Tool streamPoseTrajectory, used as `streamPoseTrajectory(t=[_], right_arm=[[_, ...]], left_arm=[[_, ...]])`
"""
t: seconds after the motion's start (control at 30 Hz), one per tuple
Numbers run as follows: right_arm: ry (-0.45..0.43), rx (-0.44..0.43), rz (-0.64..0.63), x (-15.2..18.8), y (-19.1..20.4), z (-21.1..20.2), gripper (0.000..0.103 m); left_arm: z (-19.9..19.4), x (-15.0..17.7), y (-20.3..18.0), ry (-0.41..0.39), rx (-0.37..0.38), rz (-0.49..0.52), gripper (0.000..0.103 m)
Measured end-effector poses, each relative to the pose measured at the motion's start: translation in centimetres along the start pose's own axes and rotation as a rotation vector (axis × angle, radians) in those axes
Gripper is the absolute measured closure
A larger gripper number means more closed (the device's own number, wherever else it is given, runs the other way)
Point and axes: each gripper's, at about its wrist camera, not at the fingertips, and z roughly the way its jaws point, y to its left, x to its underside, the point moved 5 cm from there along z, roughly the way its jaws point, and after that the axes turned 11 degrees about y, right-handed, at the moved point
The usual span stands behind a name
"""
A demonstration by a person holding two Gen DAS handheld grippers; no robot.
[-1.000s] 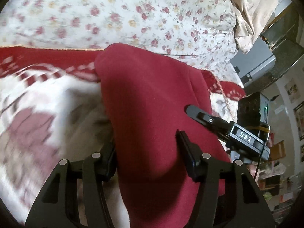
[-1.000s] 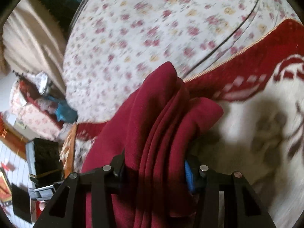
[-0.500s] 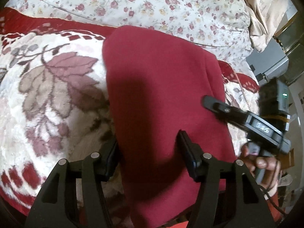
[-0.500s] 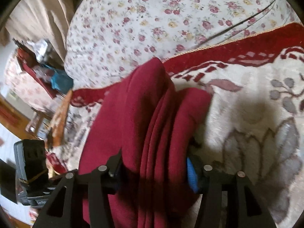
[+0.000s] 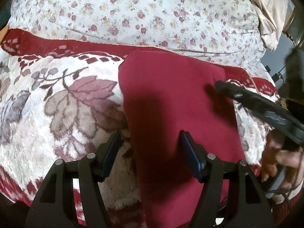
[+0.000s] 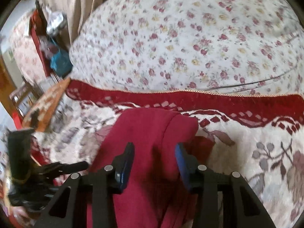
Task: Fold small clothes
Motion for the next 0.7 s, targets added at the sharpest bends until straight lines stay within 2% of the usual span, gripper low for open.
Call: streamPoseTrajectory(t=[0.1,0.2,0.3,0.43,0.6,0.7], right_arm=[[0.074,0.043,0.054,0.3,-3.1,3.5,0.065],[0.056,-0.034,0.11,0.9,-5.3,4.8,0.062],[0.05,-0.092,0.146,1.2,-6.0,4.0,0.06],[0.002,-0.087,0.106,2.1,-4.3,0.3,0.06],[-0.041,-0.048,-0.058,4.8,-0.1,-4.3,0.062],[-0.009,-0.048,-0.14,6.7,1.7,-4.7,0.065]], left_arm=[[0.8,-0.5,-0.4,0.003,-0.008,0.011,0.032],[1.6,-0.9,-0.8,0.006,-0.018,0.024,0.032],[2.0,-1.2,-1.3,0.003,-0.034,0.041,0.032],[2.0,-1.3,-1.5,-0.006,-0.06,0.054,0.032],[2.0,-1.2,-1.4,-0.009,-0.064,0.045,0.032],[1.9,-1.1,-1.4,-0.013,-0.072,0.041,0.032]])
